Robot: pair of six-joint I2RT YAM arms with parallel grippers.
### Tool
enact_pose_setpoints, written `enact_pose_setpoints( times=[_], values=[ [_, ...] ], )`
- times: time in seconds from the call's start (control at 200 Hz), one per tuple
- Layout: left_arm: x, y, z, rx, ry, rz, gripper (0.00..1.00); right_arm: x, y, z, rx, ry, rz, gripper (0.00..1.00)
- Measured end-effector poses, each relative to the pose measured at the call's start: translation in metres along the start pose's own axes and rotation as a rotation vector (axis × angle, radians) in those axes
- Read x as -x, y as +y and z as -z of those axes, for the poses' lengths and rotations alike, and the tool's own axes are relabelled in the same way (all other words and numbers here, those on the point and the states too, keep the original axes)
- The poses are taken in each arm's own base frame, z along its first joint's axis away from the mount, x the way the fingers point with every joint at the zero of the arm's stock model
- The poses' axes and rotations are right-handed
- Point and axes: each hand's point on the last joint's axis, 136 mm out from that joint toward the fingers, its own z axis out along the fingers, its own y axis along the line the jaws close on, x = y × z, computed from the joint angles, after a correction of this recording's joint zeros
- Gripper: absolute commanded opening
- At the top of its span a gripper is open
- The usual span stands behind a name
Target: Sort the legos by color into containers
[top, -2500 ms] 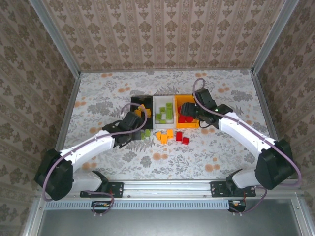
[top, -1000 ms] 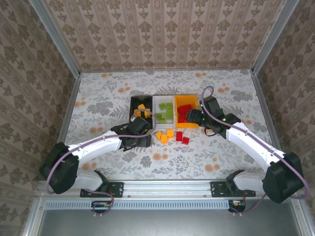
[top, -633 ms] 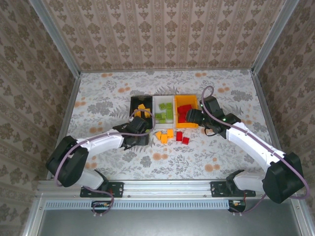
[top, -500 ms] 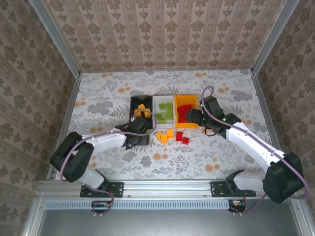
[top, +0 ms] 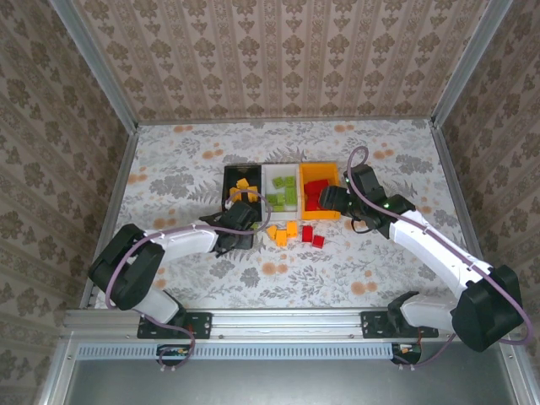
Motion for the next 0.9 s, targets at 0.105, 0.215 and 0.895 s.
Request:
enact_pose_setpoints(
  times=[0.105, 0.215, 0.895],
  values=[
    [0.002, 0.0, -0.001, -0.001, -0.013, -0.007, 0.57, 0.0, 0.0, 0.0, 0.0, 0.0, 0.0, 0.76],
    [0.005, 0.0, -0.002, 0.001, -0.031, -0.017, 0.51, 0.0, 0.0, 0.0, 0.0, 0.0, 0.0, 0.76],
    [0.02, -0.051, 0.077, -0.155, -0.179, -0.089, 0.32, 0.003, 0.002, 0.006, 0.013, -0.017, -0.002, 0.76]
  ],
)
